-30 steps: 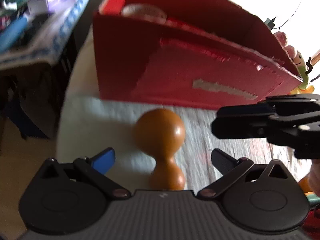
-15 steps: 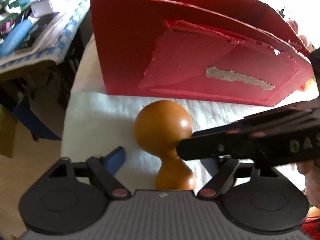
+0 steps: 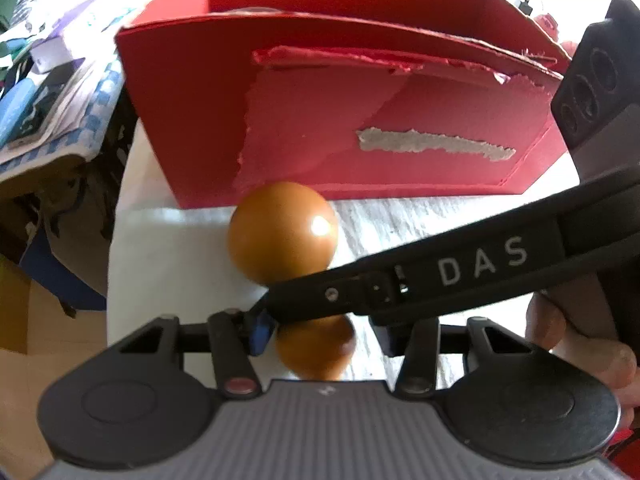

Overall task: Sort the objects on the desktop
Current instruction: 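Close the right gripper around the neck of the orange wooden stamp, then lift the stamp with the right gripper and carry it over the box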

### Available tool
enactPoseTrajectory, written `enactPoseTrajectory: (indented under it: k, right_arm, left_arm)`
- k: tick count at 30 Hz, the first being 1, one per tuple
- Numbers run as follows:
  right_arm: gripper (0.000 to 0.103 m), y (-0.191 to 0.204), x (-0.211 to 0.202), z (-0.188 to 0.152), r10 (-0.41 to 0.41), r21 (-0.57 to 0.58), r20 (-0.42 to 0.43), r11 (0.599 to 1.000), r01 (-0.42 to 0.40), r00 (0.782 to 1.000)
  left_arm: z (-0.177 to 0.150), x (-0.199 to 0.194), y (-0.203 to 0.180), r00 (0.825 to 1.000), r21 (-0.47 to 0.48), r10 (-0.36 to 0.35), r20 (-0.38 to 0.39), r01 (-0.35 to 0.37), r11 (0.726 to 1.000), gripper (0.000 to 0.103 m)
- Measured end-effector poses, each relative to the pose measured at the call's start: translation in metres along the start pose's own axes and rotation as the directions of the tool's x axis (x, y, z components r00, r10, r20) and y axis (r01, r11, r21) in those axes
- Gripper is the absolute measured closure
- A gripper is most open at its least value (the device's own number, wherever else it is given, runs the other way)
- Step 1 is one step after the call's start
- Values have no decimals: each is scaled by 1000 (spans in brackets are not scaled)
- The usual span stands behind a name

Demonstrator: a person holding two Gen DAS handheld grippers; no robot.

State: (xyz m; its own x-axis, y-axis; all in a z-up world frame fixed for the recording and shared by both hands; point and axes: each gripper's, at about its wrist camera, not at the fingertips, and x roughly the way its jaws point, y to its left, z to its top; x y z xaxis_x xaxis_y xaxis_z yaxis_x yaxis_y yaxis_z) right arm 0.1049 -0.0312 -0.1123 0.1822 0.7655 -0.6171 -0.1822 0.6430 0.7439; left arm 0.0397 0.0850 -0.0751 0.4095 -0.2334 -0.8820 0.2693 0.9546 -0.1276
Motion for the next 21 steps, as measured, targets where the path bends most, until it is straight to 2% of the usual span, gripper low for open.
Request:
enactPoseTrajectory:
  k: [1,5,8,11,16,21]
  right_arm:
    - [72,-2,-2,0,0,3,7,1000,0,1000]
    - [72,-8,-14,-1,3,10,30,1000,-3,1000]
    - [72,-15,-30,-3,-7,26,47,1000,5,999]
    - [72,-23,-51,-6,-28,48,66,999,24,997]
    - [73,-34,-94,-16,-101,81,104,992,93,989]
    - [72,-40,-131,-33,-182,127,161,978,162,970]
  left_arm:
    - [1,0,0,1000,0,-8,3,8,1000,54]
    - [7,-3,-4,998,18,-63,4,63,998,54]
    - [12,-5,-18,995,74,-96,-3,96,993,55]
    - [21,-4,-33,986,120,-162,-32,164,979,55]
    - [43,-3,-65,952,185,-289,-103,304,935,55]
    - [65,0,-100,907,273,-384,-169,418,866,55]
